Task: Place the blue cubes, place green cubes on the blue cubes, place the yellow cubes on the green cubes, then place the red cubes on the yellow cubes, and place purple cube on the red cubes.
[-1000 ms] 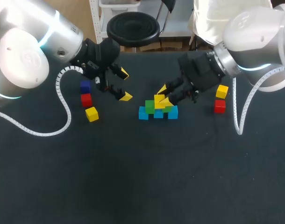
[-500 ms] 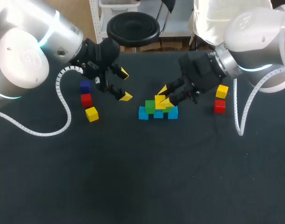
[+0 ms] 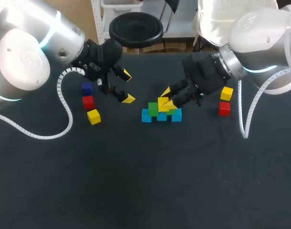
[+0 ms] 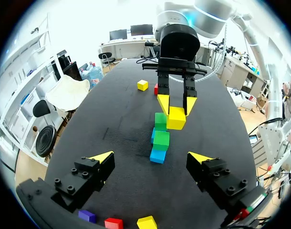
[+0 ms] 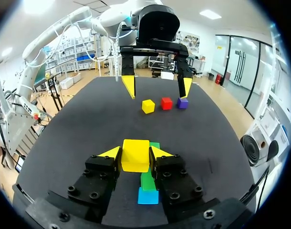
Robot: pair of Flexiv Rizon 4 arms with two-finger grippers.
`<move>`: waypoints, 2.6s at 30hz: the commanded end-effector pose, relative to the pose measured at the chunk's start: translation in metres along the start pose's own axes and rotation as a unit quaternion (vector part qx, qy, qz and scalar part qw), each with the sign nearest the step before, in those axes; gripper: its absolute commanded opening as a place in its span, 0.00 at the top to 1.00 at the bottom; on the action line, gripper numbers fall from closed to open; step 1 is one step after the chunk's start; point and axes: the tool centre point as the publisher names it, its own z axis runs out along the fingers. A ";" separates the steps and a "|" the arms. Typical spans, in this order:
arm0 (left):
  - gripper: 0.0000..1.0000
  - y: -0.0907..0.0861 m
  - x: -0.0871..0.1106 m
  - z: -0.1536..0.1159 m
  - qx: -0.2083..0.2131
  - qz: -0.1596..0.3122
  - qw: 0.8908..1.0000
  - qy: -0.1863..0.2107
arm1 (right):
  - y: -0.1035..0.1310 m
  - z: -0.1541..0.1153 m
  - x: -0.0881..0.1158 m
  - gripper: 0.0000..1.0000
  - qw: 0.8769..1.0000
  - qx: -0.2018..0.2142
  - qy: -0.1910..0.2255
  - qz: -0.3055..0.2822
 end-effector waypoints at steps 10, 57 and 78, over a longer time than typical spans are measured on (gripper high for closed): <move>0.00 -0.001 0.002 0.000 0.000 0.002 1.000 -0.003 | -0.003 0.000 0.000 1.00 1.000 0.001 0.000 -0.002; 0.00 -0.001 0.002 0.000 0.000 0.002 1.000 -0.003 | -0.002 0.001 -0.001 1.00 0.999 0.016 -0.002 -0.034; 0.00 -0.001 0.002 0.000 0.000 0.002 1.000 -0.003 | 0.001 -0.002 -0.005 0.99 0.999 0.019 0.016 -0.044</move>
